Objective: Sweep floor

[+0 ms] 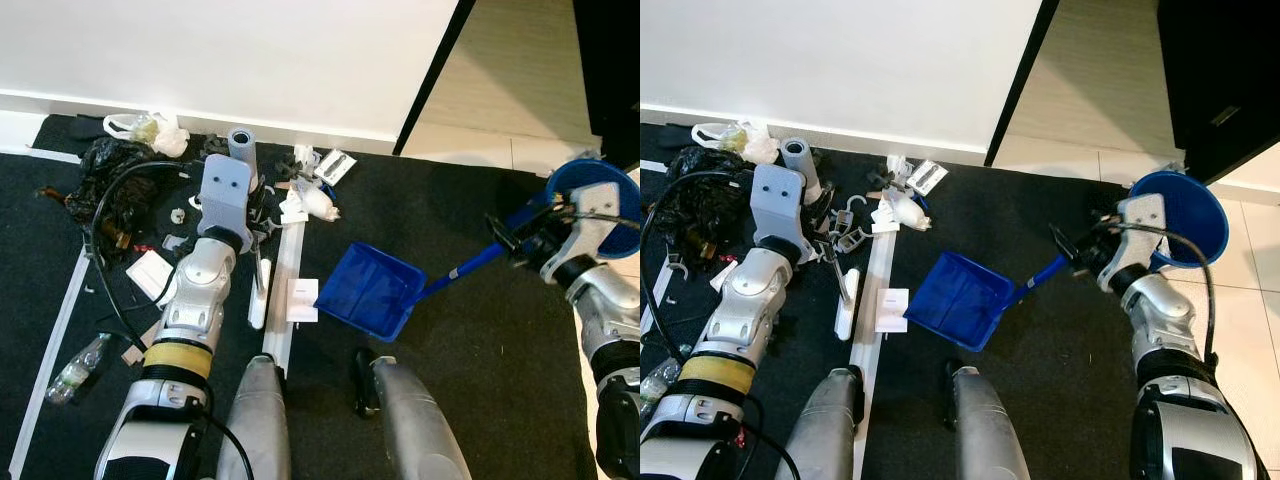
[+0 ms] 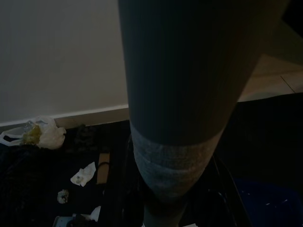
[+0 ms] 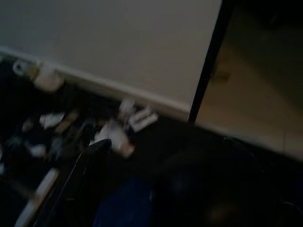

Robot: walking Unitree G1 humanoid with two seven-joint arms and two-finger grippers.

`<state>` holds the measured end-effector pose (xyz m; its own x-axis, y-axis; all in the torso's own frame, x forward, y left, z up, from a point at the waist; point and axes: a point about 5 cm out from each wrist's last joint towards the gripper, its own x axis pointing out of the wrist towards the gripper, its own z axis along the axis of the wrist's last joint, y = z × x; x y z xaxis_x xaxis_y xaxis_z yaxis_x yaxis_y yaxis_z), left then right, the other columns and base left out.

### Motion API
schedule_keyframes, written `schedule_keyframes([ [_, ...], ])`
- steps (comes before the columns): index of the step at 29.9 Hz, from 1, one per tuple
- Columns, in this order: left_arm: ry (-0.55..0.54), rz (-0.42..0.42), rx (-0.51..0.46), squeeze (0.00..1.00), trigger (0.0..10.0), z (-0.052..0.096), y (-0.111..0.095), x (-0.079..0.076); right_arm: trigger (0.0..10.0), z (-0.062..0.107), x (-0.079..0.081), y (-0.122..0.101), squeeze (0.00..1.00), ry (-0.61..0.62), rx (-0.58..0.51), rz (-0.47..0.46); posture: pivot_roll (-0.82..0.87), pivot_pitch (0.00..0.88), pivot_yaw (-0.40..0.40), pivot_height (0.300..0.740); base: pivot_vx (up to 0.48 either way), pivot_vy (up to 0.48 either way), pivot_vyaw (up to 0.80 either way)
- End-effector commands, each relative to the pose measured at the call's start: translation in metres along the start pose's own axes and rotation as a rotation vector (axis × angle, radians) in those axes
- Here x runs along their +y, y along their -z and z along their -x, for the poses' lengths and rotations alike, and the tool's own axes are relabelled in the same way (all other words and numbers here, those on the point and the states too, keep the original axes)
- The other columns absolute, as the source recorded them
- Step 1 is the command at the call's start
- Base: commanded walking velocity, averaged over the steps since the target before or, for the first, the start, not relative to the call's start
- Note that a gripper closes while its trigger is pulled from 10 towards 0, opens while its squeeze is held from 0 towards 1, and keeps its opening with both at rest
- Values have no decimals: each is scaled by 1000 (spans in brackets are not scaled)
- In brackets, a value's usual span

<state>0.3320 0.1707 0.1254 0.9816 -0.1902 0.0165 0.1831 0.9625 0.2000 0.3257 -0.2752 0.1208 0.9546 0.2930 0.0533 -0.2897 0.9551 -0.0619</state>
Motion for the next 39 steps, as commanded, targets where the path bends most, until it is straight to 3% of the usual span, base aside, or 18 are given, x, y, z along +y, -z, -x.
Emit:
schedule_keyframes([
  [1, -1, 24, -2, 0, 10000, 4, 4, -4, 10000, 7, -5, -2, 1000, 29, -32, -21, 108, 171, -58, 740, 0, 0, 0],
  [4, -6, 31, -13, 0, 10000, 5, 3, -3, 10000, 6, -8, -17, 1000, 69, -114, -17, 104, 161, -58, 740, 0, 0, 0],
  [5, -6, 36, -17, 0, 10000, 6, 2, -3, 10000, 7, -10, -27, 47, 94, -170, -22, 97, 154, -55, 740, 0, 0, 0],
  [7, -5, 41, -22, 0, 10000, 8, 2, -2, 10000, 9, -12, -45, 0, 127, -271, -46, 91, 145, -50, 740, 0, 0, 0],
  [14, -13, 63, -27, 0, 10000, 11, 4, -1, 10000, 11, -6, -70, 0, 232, -463, -130, 64, 118, -37, 740, 0, 0, 0],
  [16, -17, 70, -17, 0, 10000, 11, 7, -4, 10000, 9, 17, -36, 0, 328, -360, -105, 66, 107, -43, 740, 0, 0, 0],
  [20, -17, 73, -15, 0, 10000, 11, 7, -6, 10000, 15, 33, -9, 0, 421, -234, -121, 68, 105, -49, 740, 0, 0, 0],
  [21, -19, 72, -14, 0, 10000, 11, 8, -5, 10000, 20, 36, 0, 984, 474, -174, -107, 72, 103, -54, 740, 0, 0, 0],
  [22, -23, 71, -13, 0, 10000, 12, 8, -4, 10000, 25, 41, 8, 1000, 505, -126, -99, 73, 102, -59, 740, 0, 0, 0],
  [30, -39, 67, -3, 0, 10000, 16, 11, 0, 10000, 40, 55, 15, 1000, 584, -49, 29, 73, 109, -62, 740, 0, 0, 0],
  [31, -39, 67, 1, 0, 10000, 17, 12, 0, 10000, 42, 56, 18, 835, 591, -23, 50, 70, 112, -57, 740, 0, 0, 0],
  [32, -39, 67, 1, 0, 10000, 17, 12, 0, 10000, 42, 56, 18, 835, 591, -23, 50, 70, 112, -57, 740, 0, 0, 0],
  [33, -37, 69, 5, 0, 10000, 18, 13, -1, 10000, 43, 56, 23, 686, 597, 11, 67, 69, 113, -57, 740, 0, 0, 0],
  [34, -33, 69, 9, 0, 10000, 18, 14, -2, 10000, 43, 56, 29, 400, 587, 43, 78, 68, 117, -55, 740, 0, 0, 0],
  [35, -33, 69, 9, 0, 10000, 18, 14, -2, 10000, 43, 56, 29, 400, 587, 43, 78, 68, 117, -55, 740, 0, 0, 0],
  [36, -29, 69, 12, 0, 10000, 19, 15, -3, 10000, 44, 56, 35, 290, 580, 77, 90, 68, 120, -53, 740, 0, 0, 0],
  [38, -29, 69, 12, 0, 10000, 19, 15, -3, 10000, 44, 56, 35, 290, 580, 77, 90, 68, 120, -53, 740, 0, 0, 0],
  [39, -27, 69, 15, 0, 10000, 19, 15, -3, 10000, 45, 53, 45, 129, 567, 122, 97, 69, 122, -53, 740, 0, 0, 0],
])
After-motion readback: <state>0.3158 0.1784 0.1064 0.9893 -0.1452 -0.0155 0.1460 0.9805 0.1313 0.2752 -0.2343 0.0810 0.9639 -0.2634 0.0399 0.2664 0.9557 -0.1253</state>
